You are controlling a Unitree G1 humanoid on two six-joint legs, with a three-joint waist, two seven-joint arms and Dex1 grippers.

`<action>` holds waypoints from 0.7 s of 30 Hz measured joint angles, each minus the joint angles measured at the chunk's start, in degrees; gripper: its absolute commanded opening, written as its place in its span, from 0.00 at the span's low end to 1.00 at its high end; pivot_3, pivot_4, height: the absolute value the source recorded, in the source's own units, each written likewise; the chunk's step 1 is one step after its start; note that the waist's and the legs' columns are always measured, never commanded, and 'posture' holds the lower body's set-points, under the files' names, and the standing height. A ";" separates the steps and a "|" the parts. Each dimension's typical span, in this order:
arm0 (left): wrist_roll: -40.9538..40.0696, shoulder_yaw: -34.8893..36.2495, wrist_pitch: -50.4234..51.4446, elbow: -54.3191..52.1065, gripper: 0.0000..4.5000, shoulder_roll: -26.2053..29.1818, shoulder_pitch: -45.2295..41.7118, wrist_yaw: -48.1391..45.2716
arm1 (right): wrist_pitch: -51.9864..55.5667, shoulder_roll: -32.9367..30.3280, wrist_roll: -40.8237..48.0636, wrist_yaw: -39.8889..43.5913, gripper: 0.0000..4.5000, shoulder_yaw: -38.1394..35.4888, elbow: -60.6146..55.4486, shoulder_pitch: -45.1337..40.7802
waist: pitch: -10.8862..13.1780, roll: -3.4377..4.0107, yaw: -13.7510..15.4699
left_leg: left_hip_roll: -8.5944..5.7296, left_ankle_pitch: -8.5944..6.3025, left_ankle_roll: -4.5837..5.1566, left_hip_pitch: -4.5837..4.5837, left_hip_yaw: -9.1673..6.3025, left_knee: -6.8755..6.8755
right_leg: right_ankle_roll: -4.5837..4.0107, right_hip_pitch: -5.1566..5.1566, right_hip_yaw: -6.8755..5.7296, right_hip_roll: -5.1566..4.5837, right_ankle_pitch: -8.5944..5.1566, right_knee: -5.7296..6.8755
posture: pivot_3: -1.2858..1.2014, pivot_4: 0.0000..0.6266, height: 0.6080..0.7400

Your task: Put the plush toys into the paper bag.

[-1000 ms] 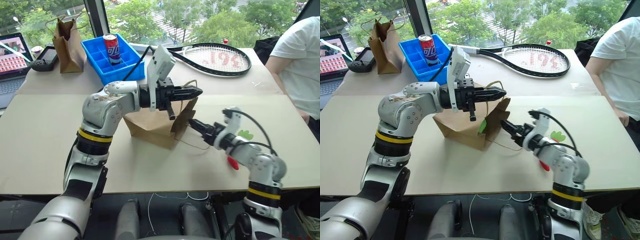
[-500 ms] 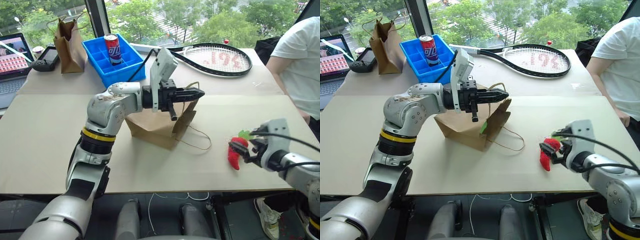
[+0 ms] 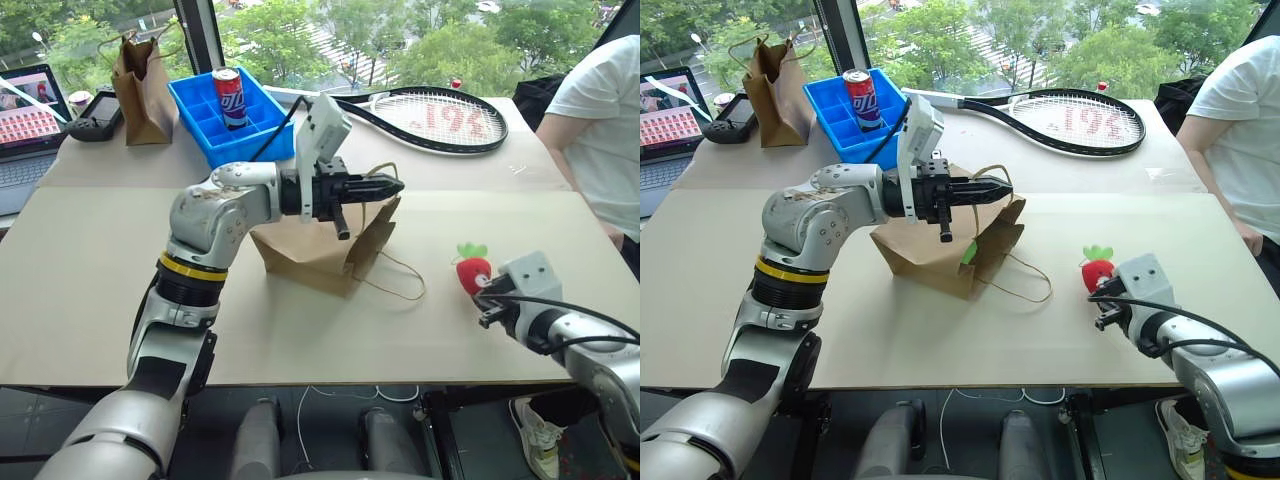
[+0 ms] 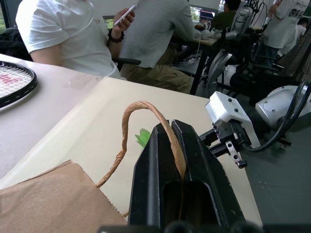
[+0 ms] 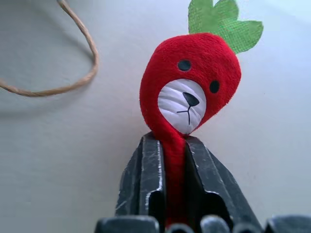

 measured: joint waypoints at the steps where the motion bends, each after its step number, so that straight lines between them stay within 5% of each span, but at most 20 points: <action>1: -0.02 0.24 0.03 0.10 0.00 -0.25 -0.50 0.14 | -0.44 -0.05 -0.06 1.88 0.01 2.53 0.43 -4.02 | 0.01 0.00 -0.23 | 0.00 0.00 0.00 -0.01 -0.01 0.00 | 0.03 -0.04 0.01 0.01 0.05 -0.04 | 0.52 0.24 1.00; 5: -0.14 0.42 0.06 -0.08 0.00 -0.94 -1.47 0.21 | -1.87 1.63 -1.75 8.48 0.01 13.71 3.09 -18.23 | 0.01 -0.01 -0.34 | -0.02 0.01 0.00 0.00 -0.15 -0.01 | 0.06 0.03 0.01 0.08 0.06 -0.06 | 0.52 0.24 1.00; 9: -0.18 0.81 0.17 -0.37 0.00 -0.75 -1.44 0.35 | -5.88 10.59 -7.86 12.95 0.01 26.20 17.39 -31.77 | 0.02 -0.04 -0.32 | -0.04 0.03 0.02 -0.08 -0.16 -0.02 | -0.07 -0.03 0.01 0.10 0.41 -0.05 | 0.52 0.24 1.00; 17: -0.54 1.13 1.61 -3.13 0.00 -0.10 -0.75 1.44 | -15.08 25.53 -11.57 14.05 0.01 25.86 36.94 -39.62 | 0.02 -0.03 0.36 | -0.03 0.05 0.00 -0.11 -0.18 -0.18 | 0.11 -0.08 -0.02 0.17 0.44 0.03 | 0.52 0.24 1.00; 21: -1.47 1.53 2.75 -4.70 0.00 0.14 -0.64 2.57 | -15.05 30.47 -8.95 13.26 0.31 21.28 38.48 -37.96 | 0.02 -0.03 0.49 | -0.03 0.07 -0.02 -0.11 -0.19 -0.17 | 0.11 -0.06 -0.03 0.17 0.44 0.08 | 0.52 0.24 1.00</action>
